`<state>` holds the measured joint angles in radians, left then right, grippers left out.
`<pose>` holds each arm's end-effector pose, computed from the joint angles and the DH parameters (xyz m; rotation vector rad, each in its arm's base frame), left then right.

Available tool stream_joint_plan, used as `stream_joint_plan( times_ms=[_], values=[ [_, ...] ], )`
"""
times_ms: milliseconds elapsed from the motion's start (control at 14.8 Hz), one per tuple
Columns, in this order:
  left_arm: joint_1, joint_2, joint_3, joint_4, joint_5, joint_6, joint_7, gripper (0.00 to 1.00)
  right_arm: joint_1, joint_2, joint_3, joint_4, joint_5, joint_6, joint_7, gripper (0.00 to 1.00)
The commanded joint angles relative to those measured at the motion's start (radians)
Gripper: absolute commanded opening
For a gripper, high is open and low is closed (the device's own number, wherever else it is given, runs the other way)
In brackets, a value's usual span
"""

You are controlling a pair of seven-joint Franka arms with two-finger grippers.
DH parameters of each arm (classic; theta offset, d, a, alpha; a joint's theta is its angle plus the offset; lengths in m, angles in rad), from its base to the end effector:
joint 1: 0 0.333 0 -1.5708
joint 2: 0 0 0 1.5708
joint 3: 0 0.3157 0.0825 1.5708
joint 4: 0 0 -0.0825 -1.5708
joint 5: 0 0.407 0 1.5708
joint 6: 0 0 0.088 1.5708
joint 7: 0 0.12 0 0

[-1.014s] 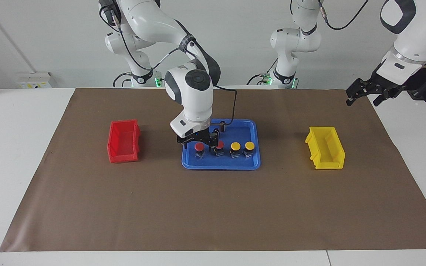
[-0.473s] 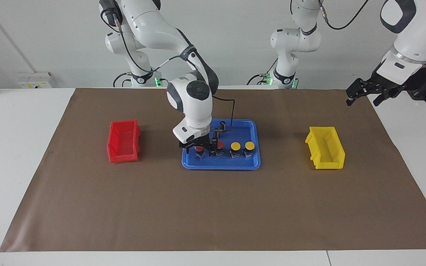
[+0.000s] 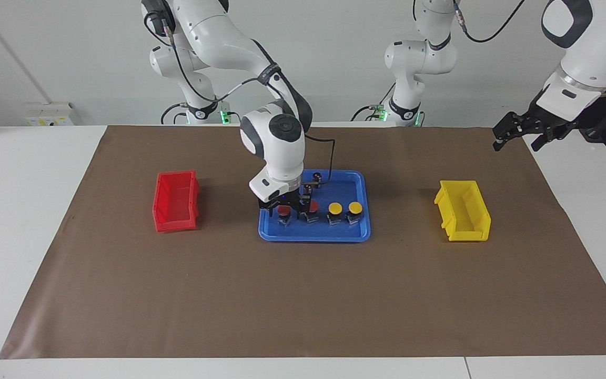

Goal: Sort red and yellow buttons by color
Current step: 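Carry the red button to the red bin while the left gripper reaches yellow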

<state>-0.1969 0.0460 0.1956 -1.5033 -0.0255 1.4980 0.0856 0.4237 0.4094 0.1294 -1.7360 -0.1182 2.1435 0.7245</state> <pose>0.5835 -0.0066 0.6120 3.1190 -0.1375 -0.0776 0.5817 0.3441 0.3197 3.0988 -0.1831 0.0476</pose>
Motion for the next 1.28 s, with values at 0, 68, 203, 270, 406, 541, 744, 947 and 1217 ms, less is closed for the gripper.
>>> stream_joint_plan(
  times_ms=[0, 68, 203, 270, 406, 541, 744, 947, 1217],
  values=[
    [0.001, -0.032, -0.005, -0.040, 0.022, 0.010, -0.035, 1.00, -0.010, -0.029, 0.007, -0.034, 0.050, 0.002, -0.024, 0.76],
    [0.001, -0.032, -0.005, -0.040, 0.022, 0.010, -0.038, 1.00, -0.010, -0.029, 0.007, -0.034, 0.052, 0.001, -0.034, 0.75],
    [0.001, -0.034, -0.007, -0.040, 0.022, 0.010, -0.061, 1.00, -0.011, -0.034, 0.007, -0.039, 0.054, -0.005, -0.057, 0.73],
    [0.001, -0.034, -0.007, -0.041, 0.022, 0.011, -0.067, 1.00, -0.014, -0.035, 0.007, -0.043, 0.054, -0.005, -0.063, 0.71],
    [0.001, -0.034, -0.007, -0.040, 0.022, 0.016, -0.079, 1.00, -0.017, -0.035, 0.007, -0.046, 0.054, -0.007, -0.092, 0.60],
    [0.005, -0.032, -0.008, -0.040, 0.018, 0.027, -0.140, 1.00, -0.020, -0.037, 0.007, -0.046, 0.055, -0.010, -0.096, 0.43],
    [0.008, -0.029, -0.002, -0.029, 0.012, 0.044, -0.138, 1.00, -0.020, -0.037, 0.006, -0.039, 0.084, -0.025, -0.094, 0.21],
    [0.019, -0.029, -0.002, -0.031, 0.013, 0.034, -0.138, 1.00, -0.061, -0.061, 0.006, -0.008, 0.092, -0.074, -0.140, 0.20],
    [0.008, -0.025, -0.007, -0.021, 0.012, 0.036, -0.152, 1.00, -0.213, -0.236, 0.004, -0.025, 0.095, -0.210, -0.357, 0.20]
  ],
)
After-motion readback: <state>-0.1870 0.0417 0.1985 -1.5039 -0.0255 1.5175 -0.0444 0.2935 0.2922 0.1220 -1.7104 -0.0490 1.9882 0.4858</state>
